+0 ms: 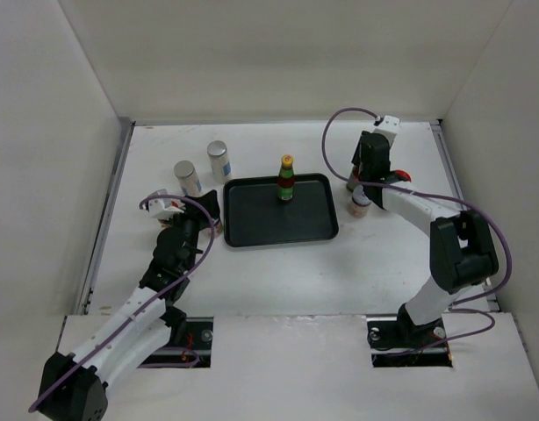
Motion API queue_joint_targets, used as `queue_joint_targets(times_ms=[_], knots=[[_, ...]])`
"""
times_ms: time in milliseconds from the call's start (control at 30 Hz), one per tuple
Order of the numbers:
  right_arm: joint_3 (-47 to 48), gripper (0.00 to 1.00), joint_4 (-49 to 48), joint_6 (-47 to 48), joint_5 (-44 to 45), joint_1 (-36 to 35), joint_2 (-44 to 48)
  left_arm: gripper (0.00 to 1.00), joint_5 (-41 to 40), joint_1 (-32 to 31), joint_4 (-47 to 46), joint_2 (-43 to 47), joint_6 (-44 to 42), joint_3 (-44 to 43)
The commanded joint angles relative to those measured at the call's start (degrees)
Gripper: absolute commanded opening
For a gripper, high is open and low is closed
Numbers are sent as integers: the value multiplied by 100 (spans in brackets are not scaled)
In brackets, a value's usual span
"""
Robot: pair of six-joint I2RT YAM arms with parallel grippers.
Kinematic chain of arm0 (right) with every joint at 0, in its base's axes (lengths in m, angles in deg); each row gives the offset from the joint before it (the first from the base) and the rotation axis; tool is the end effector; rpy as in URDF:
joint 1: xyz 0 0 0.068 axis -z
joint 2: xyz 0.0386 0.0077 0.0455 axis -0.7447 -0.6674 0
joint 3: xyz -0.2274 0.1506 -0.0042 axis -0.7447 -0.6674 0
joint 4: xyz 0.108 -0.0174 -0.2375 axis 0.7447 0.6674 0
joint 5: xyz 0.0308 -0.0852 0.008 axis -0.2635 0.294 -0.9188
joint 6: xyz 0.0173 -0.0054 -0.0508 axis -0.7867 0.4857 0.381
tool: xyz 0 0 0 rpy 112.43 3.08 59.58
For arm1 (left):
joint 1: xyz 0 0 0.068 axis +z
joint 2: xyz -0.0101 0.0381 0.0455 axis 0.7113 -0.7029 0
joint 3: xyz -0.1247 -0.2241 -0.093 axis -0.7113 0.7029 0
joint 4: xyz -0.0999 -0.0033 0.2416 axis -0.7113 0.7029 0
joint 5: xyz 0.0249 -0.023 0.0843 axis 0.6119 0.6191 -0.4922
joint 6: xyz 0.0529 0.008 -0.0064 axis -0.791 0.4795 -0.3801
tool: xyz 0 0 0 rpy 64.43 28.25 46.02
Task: Organize the condiment bottles
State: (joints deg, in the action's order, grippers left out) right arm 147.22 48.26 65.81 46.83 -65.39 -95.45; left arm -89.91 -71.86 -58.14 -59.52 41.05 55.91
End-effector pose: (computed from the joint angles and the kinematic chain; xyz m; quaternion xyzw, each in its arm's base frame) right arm 0.3668 0.0943 0.2612 0.1376 0.7905 -0.0634 0.5935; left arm 0.1587 -0.0619 0.2470 -0.2380 0.6466 -0.2583 0.6771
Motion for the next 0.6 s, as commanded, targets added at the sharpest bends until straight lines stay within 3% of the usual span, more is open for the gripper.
queue_joint_targets(times_ms=[0,400,567], knots=[[-12,35,-609,28,59,-19,172,57,119,20,-357,-4,22,87],[-56,30,-1260,881,279,-686,1007,57,119,20,-393,57,13,104],[-249,31,-1269,732,174,-1134,1192,57,119,38,-393,31,31,113]])
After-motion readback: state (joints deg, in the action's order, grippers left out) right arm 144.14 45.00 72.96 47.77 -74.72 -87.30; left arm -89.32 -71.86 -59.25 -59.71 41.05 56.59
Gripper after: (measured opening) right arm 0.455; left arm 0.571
